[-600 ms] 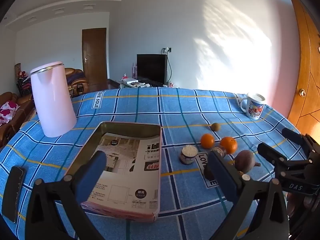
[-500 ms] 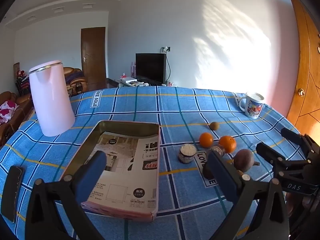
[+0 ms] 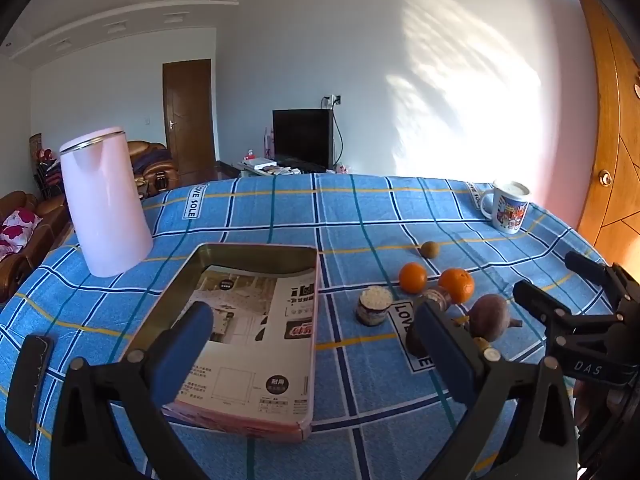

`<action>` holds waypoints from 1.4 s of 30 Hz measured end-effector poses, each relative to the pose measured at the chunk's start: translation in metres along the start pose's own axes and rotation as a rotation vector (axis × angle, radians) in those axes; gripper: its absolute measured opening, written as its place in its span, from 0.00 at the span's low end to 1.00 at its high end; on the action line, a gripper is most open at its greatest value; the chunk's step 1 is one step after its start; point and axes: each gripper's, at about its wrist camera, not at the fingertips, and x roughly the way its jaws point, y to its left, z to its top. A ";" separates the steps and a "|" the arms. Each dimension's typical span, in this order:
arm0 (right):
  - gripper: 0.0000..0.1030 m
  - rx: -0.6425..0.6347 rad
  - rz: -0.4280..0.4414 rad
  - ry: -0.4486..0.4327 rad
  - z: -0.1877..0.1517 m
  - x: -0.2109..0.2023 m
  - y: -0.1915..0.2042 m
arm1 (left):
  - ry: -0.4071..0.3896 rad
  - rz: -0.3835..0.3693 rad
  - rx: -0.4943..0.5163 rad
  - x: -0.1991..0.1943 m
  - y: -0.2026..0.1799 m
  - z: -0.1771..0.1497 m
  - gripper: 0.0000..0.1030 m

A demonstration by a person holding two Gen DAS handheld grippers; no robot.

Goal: Organize fruits

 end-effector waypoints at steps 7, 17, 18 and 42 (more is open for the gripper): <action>0.99 0.000 0.000 -0.002 -0.002 0.000 -0.001 | 0.004 -0.005 -0.012 0.001 0.002 0.000 1.00; 0.99 0.005 -0.001 0.002 -0.003 0.001 -0.001 | 0.003 -0.011 -0.004 0.000 -0.001 0.000 1.00; 0.99 0.005 -0.001 0.002 -0.003 0.000 -0.002 | 0.003 -0.010 -0.003 0.000 -0.002 0.000 1.00; 0.99 0.005 -0.004 0.009 -0.005 0.001 -0.003 | 0.009 -0.015 -0.007 0.002 -0.007 -0.003 1.00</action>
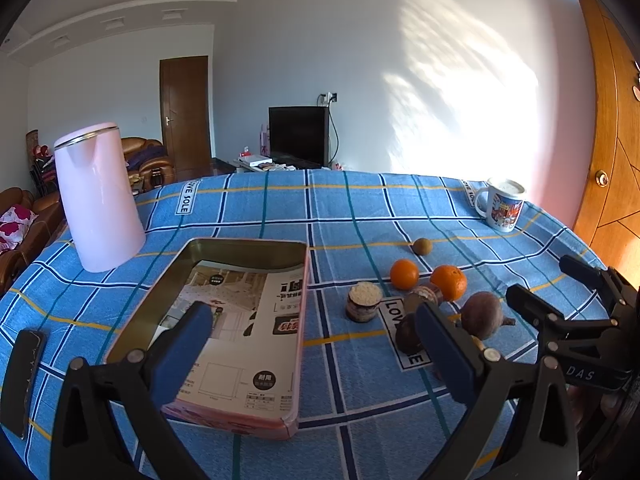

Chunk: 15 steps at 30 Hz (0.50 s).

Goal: Organize fruits

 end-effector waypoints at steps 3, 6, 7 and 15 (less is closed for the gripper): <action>0.99 0.001 0.001 0.000 0.000 0.000 0.000 | 0.001 -0.001 -0.001 0.000 0.000 0.000 1.00; 0.99 0.000 0.001 0.002 0.000 0.000 0.000 | 0.002 -0.001 -0.002 0.001 0.000 0.000 1.00; 0.99 0.000 0.002 0.003 -0.001 0.001 0.000 | 0.001 -0.001 -0.002 0.001 0.000 0.000 1.00; 0.99 -0.003 -0.001 0.007 -0.002 0.001 0.001 | 0.006 -0.010 -0.006 0.002 -0.001 -0.002 1.00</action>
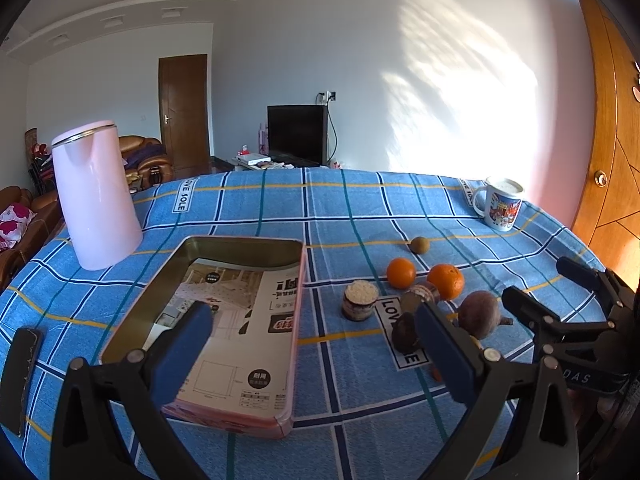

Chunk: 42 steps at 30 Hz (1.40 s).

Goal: Organize fruits

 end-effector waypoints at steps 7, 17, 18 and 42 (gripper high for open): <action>0.99 0.020 -0.005 0.022 -0.006 0.007 -0.008 | 0.010 -0.003 0.005 0.005 -0.008 -0.007 1.00; 0.96 0.062 0.037 0.103 -0.008 0.032 -0.014 | 0.035 -0.026 0.045 0.014 -0.029 -0.018 1.00; 0.91 0.062 0.048 0.126 -0.007 0.037 -0.012 | 0.036 -0.029 0.043 0.015 -0.030 -0.018 1.00; 0.50 0.155 0.160 0.147 -0.020 0.031 -0.040 | 0.262 -0.230 0.160 0.054 -0.100 -0.036 0.57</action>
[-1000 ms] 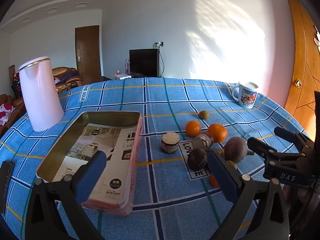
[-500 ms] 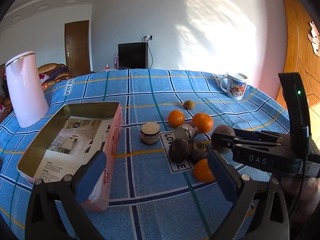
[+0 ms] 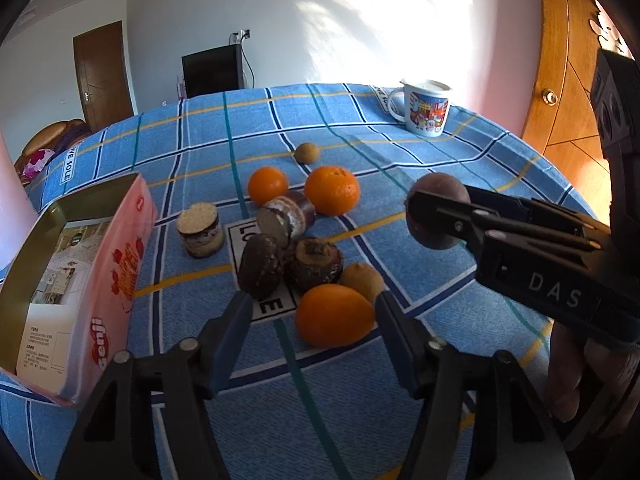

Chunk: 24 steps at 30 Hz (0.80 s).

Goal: Organize fruits
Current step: 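Grasp an orange with the left tool while the right tool grasps the dark purple fruit, then carry both fruits over the open tin and open both tools to drop them in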

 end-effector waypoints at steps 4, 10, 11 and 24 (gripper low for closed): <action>0.50 -0.004 0.010 -0.012 -0.002 -0.002 0.003 | 0.024 -0.050 0.003 0.003 -0.001 0.000 0.42; 0.50 -0.021 0.020 -0.034 -0.001 -0.006 0.012 | 0.012 -0.081 -0.018 -0.003 0.004 -0.002 0.40; 0.50 -0.023 0.019 -0.037 -0.001 -0.006 0.013 | 0.000 -0.085 -0.022 -0.006 0.006 -0.002 0.40; 0.50 -0.126 0.064 -0.091 0.016 -0.011 0.053 | -0.174 0.120 -0.060 -0.041 0.052 0.008 0.40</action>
